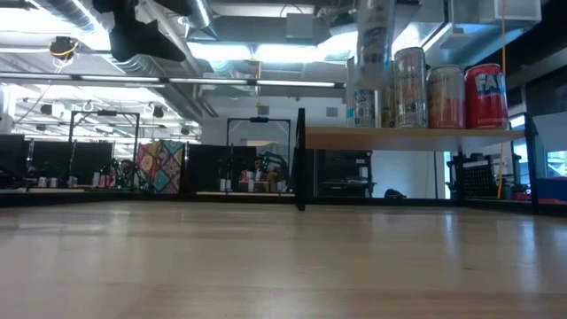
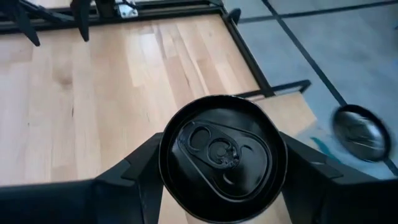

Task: Place canned beverage on shelf
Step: Put the white blue soda can on the shelf aligned with the other white blue soda can

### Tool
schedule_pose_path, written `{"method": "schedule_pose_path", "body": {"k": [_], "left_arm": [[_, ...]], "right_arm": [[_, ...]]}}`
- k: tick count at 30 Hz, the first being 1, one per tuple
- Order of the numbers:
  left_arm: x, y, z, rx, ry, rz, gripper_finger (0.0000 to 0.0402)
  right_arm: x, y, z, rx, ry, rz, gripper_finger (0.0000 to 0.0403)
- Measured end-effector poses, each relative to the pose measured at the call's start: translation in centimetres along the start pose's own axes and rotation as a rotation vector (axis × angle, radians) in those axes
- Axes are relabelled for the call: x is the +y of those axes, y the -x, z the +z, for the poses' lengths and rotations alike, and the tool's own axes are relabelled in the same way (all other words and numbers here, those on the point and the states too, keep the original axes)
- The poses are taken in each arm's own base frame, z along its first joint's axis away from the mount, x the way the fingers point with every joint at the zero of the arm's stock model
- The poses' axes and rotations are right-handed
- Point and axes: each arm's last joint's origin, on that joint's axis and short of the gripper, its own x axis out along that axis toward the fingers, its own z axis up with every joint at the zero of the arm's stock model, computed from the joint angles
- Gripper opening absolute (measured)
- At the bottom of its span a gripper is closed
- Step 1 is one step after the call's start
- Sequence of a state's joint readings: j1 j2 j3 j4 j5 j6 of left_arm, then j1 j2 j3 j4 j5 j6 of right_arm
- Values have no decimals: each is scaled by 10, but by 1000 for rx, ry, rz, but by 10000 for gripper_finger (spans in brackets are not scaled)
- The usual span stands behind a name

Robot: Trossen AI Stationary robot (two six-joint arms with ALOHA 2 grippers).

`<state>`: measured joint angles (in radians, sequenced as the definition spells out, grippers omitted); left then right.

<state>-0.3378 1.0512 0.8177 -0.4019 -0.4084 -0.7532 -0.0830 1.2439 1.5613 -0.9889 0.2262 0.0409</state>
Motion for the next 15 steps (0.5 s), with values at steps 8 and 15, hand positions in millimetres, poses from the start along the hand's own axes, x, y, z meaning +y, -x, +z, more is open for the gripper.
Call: {"method": "schedule_pose_path", "body": {"k": [8, 15], "left_arm": [[0, 0, 0, -2, -1, 2, 313], [1, 0, 0, -18, -5, 20, 313]], "right_arm": [[-24, -35, -18, 64, -68, -64, 227], [-43, -46, -21, 63, -116, -28, 227]]}}
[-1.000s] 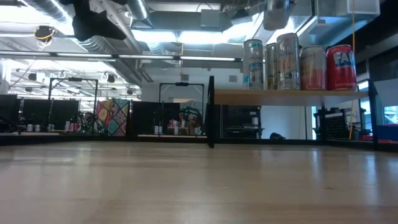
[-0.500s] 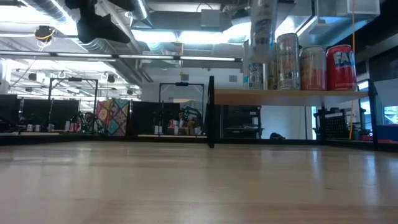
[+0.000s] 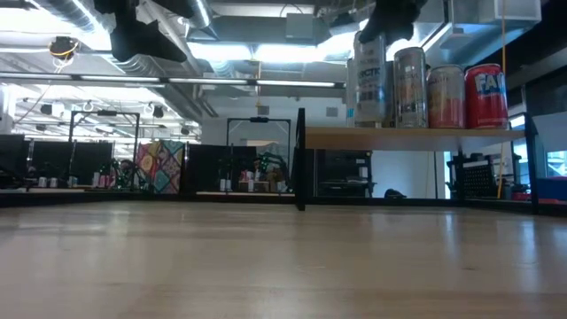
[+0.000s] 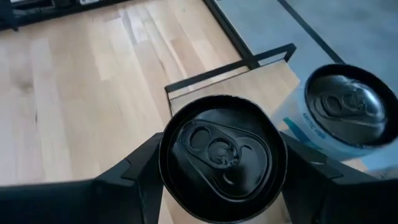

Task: Place canned beverage on shelf
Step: Put the white blue soda can on the shelf aligned with the other white blue soda can

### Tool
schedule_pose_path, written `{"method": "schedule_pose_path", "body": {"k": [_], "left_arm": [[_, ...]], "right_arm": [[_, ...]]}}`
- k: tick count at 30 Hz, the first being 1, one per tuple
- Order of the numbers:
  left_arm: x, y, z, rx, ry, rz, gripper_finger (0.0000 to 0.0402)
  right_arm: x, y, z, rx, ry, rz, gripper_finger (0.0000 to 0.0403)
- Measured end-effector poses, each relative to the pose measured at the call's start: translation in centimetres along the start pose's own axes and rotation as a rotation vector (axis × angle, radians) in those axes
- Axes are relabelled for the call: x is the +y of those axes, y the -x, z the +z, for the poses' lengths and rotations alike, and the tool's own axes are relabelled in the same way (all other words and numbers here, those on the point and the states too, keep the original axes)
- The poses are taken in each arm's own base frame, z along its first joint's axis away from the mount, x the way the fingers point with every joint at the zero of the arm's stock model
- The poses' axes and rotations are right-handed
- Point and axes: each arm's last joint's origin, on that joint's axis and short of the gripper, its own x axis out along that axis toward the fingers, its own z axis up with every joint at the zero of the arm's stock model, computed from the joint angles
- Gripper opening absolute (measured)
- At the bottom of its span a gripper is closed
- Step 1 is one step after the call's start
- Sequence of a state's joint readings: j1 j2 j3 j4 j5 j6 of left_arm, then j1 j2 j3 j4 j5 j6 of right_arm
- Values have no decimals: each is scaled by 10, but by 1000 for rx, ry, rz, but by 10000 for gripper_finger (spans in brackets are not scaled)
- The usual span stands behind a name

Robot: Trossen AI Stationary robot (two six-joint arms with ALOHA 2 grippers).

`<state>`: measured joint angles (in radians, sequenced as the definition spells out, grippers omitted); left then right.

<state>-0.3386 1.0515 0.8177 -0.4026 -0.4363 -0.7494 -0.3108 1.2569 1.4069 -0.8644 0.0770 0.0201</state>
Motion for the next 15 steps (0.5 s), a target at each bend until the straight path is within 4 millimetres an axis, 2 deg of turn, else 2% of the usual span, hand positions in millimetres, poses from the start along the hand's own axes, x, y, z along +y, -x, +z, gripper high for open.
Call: {"method": "schedule_pose_path", "body": {"k": [8, 15], "left_arm": [[1, 0, 0, -13, -1, 16, 313], [1, 0, 0, -15, -3, 22, 313]], "right_arm": [[-8, -16, 2, 30, -2, -9, 227], [-11, -18, 2, 32, -2, -40, 227]]}}
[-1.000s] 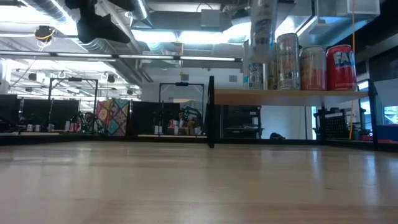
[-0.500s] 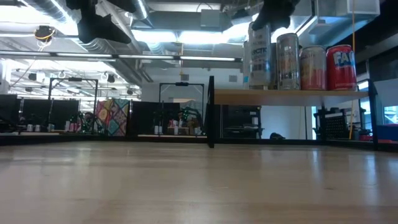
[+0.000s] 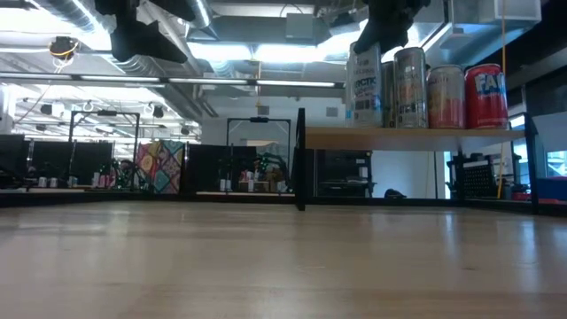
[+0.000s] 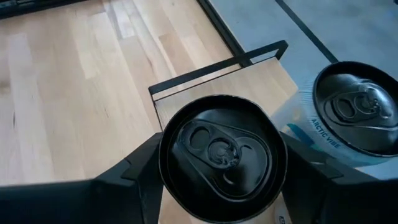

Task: Place canned beverage on shelf
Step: Put the white blue soda can on the shelf aligned with the other white blue soda can

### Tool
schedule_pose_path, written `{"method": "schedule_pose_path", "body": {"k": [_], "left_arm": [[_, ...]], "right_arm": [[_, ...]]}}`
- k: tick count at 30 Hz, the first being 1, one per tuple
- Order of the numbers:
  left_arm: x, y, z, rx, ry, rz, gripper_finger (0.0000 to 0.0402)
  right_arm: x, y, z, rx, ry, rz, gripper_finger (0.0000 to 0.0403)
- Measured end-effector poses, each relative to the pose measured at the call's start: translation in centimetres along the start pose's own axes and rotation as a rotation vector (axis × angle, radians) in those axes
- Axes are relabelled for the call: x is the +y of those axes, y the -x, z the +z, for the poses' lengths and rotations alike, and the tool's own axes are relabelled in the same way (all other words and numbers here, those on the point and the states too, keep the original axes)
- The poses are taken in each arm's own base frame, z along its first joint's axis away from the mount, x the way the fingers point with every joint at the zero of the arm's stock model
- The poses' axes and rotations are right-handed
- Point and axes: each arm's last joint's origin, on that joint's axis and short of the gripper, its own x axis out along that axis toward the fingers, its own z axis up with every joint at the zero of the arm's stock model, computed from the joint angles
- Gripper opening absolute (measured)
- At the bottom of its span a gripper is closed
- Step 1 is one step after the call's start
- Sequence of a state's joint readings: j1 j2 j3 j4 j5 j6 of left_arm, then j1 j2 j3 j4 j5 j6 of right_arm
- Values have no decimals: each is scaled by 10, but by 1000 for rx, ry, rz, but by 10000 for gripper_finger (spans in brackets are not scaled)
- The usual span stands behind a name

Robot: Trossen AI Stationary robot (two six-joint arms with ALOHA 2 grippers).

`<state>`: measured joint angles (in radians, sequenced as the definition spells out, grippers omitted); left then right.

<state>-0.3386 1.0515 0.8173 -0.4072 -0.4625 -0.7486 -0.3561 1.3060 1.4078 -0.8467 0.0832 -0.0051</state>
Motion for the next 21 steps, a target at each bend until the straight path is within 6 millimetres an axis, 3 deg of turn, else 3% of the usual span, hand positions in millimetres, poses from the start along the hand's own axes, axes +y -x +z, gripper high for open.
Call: {"method": "schedule_pose_path", "body": {"k": [21], "left_arm": [[0, 0, 0, 0, 0, 0, 313]], "right_arm": [[0, -1, -1, 12, 16, -14, 282]]}}
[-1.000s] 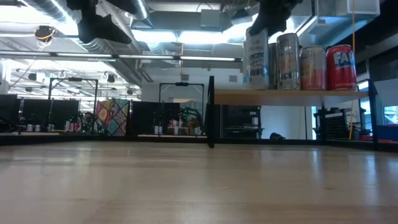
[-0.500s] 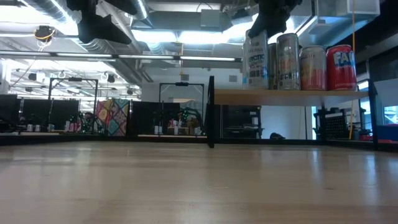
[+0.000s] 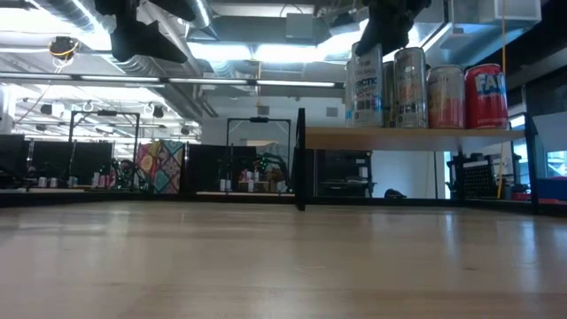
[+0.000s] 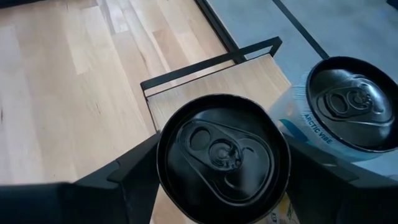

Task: Place canned beverage on shelf
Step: Put the white blue soda can on the shelf aligned with the other white blue soda can

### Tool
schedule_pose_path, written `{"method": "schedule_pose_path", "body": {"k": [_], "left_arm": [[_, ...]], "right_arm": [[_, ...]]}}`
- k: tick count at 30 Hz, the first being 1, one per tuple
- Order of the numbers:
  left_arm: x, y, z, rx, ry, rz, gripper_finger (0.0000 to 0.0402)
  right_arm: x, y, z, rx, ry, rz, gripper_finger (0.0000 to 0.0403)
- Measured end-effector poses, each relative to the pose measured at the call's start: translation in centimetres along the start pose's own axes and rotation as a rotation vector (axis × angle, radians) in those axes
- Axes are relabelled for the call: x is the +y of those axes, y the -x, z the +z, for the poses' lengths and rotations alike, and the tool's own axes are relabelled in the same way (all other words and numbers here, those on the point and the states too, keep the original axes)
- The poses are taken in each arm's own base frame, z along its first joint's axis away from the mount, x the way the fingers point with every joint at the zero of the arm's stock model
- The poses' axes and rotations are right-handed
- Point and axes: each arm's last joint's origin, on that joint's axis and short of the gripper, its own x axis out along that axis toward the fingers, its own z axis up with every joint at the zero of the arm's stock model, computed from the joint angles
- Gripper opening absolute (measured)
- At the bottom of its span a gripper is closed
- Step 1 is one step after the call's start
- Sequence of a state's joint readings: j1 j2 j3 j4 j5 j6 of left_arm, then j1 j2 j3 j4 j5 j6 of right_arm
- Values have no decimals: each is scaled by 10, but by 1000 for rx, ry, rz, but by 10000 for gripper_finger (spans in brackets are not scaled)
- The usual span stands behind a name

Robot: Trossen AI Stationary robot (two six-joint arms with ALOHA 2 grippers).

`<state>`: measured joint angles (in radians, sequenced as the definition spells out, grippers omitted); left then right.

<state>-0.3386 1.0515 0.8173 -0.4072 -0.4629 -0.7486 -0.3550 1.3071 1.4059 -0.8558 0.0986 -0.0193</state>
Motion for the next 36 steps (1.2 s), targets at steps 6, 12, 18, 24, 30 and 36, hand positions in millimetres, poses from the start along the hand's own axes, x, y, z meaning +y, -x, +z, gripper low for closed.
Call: {"method": "schedule_pose_path", "body": {"k": [6, 12, 18, 24, 30, 36], "left_arm": [[0, 0, 0, 0, 0, 0, 313], [0, 0, 0, 0, 0, 0, 313], [0, 0, 0, 0, 0, 0, 313], [0, 0, 0, 0, 0, 0, 313], [0, 0, 0, 0, 0, 0, 313], [0, 0, 0, 0, 0, 0, 313]], "right_arm": [[0, 0, 0, -1, 0, -2, 284], [0, 0, 1, -9, 0, -2, 285], [0, 0, 1, -10, 12, -14, 286], [-1, 0, 0, 1, 19, -33, 294], [-2, 0, -4, 42, 22, -97, 343], [-2, 0, -3, 30, 43, -91, 370]]}}
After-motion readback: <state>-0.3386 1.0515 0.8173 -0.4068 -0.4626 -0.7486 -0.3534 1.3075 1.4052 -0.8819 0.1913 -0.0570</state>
